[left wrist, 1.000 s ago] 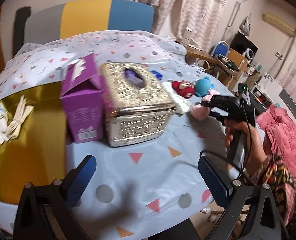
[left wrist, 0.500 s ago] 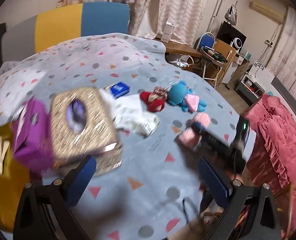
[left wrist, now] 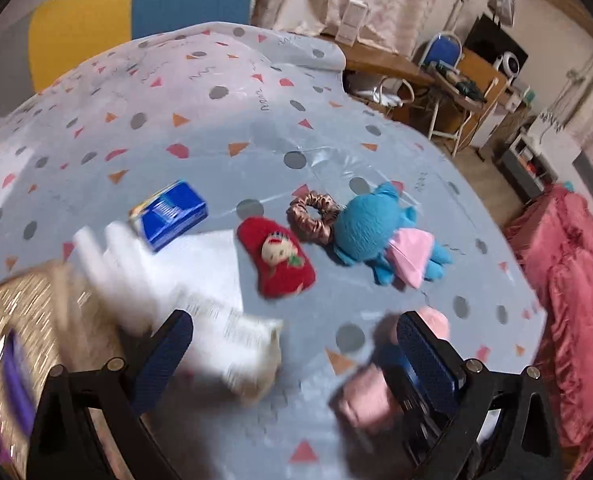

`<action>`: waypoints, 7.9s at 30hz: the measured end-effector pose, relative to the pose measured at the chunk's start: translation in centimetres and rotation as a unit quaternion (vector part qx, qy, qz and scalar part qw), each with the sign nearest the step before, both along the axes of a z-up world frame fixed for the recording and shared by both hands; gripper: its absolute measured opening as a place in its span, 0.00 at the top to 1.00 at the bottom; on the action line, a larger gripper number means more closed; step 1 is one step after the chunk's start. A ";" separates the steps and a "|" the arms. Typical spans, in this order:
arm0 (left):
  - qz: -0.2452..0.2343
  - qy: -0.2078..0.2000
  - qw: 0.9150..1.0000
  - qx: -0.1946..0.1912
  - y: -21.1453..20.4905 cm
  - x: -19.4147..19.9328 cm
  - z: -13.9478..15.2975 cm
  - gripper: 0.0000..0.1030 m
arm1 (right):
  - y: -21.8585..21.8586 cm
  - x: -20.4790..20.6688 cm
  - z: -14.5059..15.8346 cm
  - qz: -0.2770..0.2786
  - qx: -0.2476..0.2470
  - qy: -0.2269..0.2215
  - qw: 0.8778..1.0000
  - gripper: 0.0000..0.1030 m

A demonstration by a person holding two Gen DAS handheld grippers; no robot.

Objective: Organize soft objects

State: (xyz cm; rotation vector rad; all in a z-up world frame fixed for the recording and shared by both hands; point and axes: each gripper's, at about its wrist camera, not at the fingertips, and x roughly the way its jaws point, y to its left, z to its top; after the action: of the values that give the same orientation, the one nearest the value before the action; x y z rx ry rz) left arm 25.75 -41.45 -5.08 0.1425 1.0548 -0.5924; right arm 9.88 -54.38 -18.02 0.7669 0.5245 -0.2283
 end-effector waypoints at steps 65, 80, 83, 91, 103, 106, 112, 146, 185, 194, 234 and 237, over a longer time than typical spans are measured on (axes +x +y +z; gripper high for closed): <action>0.097 -0.001 0.995 0.005 40.1 2.8 -2.5 0.73 | 0.2 0.2 -0.2 0.000 -0.012 -0.004 1.000 0.64; 0.130 -0.019 0.989 0.061 43.2 7.1 -6.9 0.34 | 0.2 0.2 -0.3 0.000 -0.012 -0.004 1.000 0.64; 0.141 -0.030 0.989 0.022 43.9 6.1 -6.0 0.24 | 0.2 0.2 -0.2 0.000 -0.012 -0.003 1.000 0.64; 0.191 -0.053 0.980 -0.005 45.3 1.5 -4.6 0.24 | 0.2 0.3 0.7 0.001 0.001 0.023 1.000 0.64; 0.196 -0.083 0.975 -0.064 45.6 -4.7 -3.6 0.21 | 4.5 -1.2 8.7 0.038 -0.083 0.015 0.996 0.92; 0.202 -0.077 0.974 -0.074 45.9 -5.4 -3.7 0.20 | 6.2 -1.1 10.7 0.047 -0.132 0.038 0.989 0.92; 0.209 -0.080 0.970 -0.091 46.5 -6.7 -3.2 0.15 | 6.7 1.1 8.0 0.072 -0.137 0.168 0.974 0.62; 0.237 -0.120 0.961 -0.080 49.7 -9.7 -2.8 0.13 | 28.2 1.6 24.0 0.248 -0.173 -0.017 0.953 0.67; 0.343 -0.092 0.929 -0.102 57.3 -12.3 -4.6 0.10 | 50.1 19.7 5.8 0.282 -0.262 0.221 0.896 0.61; 0.336 -0.087 0.932 -0.107 56.4 -12.5 -4.4 0.10 | 47.9 13.6 12.5 0.288 -0.253 0.118 0.916 0.59; 0.096 -0.064 0.989 -0.092 35.3 -16.7 -2.8 0.03 | 12.7 -3.3 3.8 0.061 -0.116 0.176 0.976 0.57; 0.082 -0.065 0.991 -0.087 34.0 -16.8 -2.7 0.03 | 10.2 -2.0 4.2 0.056 -0.136 0.187 0.971 0.57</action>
State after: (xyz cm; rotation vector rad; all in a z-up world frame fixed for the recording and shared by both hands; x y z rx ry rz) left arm 8.92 -7.48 -7.76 -0.0582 0.8743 -0.5171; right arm 7.92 -44.13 -13.79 0.4252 0.8720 -0.3361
